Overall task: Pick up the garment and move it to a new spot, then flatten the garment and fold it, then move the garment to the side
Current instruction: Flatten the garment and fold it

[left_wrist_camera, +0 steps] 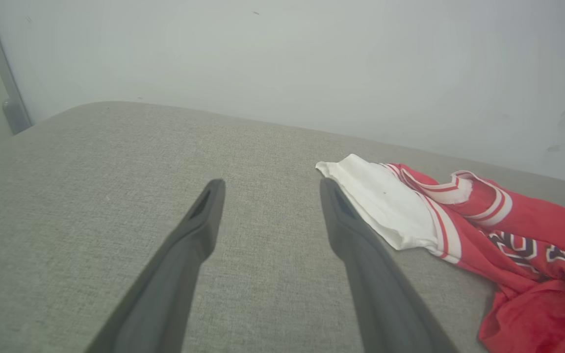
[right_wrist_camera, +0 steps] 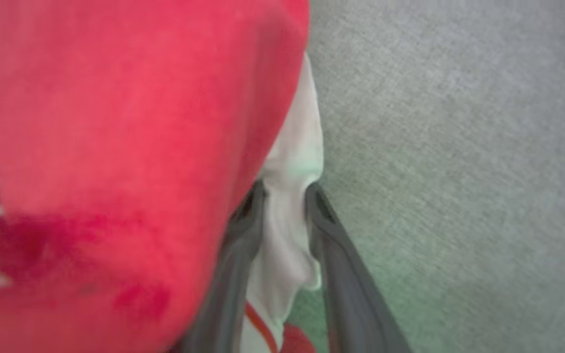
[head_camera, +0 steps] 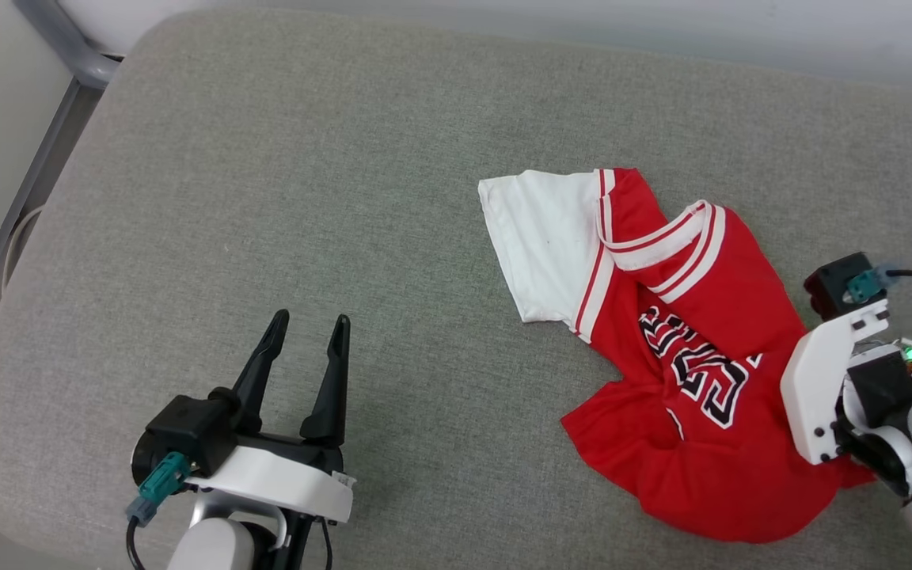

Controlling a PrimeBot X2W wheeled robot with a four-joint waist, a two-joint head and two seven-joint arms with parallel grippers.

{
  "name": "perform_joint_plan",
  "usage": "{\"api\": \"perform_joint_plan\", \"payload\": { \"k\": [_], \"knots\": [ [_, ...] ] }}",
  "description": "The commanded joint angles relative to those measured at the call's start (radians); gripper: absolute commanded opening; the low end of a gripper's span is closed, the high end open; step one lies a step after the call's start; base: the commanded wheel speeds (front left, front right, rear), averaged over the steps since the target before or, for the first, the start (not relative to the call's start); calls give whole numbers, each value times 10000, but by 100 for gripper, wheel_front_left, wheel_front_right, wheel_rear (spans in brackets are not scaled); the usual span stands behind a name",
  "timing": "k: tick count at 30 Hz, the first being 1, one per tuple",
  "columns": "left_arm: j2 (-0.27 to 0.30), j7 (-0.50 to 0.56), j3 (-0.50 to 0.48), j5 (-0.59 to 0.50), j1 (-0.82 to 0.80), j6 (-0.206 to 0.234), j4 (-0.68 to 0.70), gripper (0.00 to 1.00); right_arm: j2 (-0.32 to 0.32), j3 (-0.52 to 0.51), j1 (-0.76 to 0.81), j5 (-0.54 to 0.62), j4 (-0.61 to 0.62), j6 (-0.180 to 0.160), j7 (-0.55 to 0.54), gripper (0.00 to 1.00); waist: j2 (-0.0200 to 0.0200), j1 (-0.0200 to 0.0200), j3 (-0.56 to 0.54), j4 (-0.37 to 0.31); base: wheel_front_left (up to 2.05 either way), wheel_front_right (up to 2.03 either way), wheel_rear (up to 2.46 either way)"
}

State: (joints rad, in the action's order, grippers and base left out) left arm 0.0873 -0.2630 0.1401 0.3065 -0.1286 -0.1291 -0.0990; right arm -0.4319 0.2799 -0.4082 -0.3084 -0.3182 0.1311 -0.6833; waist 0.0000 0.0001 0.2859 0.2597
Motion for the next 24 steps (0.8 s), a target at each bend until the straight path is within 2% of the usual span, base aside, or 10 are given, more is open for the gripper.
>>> {"api": "perform_joint_plan", "payload": {
  "k": [1, 8, 12, 20, 24],
  "knots": [
    [60, -26, -73, -4, 39, -17, -27, 100, 102, 169, 319, 18, -468, -7, 12, 0, 0, -1, -123, -80, 0, 0, 0],
    [221, -26, -90, 12, 237, -18, -72, 100, -40, -562, -115, 371, -766, -13, 1148, 0, 0, -1, -708, -722, 0, 0, 0],
    [306, -26, -58, -37, 290, -19, 0, 100, -388, -1186, -396, 834, -1027, -11, 1717, 0, 0, -1, -906, -1200, 0, 0, 0],
    [410, -26, -28, -44, 228, -20, 75, 100, -230, -4037, -221, 1653, -2287, -10, 2655, 0, 0, -1, -824, -1801, 0, 0, 0],
    [473, -26, -113, -12, 164, -20, 79, 100, 259, -5370, -24, 2163, -2888, -10, 2950, 0, 0, -1, -714, -1970, 0, 0, 0]
  ]
}}
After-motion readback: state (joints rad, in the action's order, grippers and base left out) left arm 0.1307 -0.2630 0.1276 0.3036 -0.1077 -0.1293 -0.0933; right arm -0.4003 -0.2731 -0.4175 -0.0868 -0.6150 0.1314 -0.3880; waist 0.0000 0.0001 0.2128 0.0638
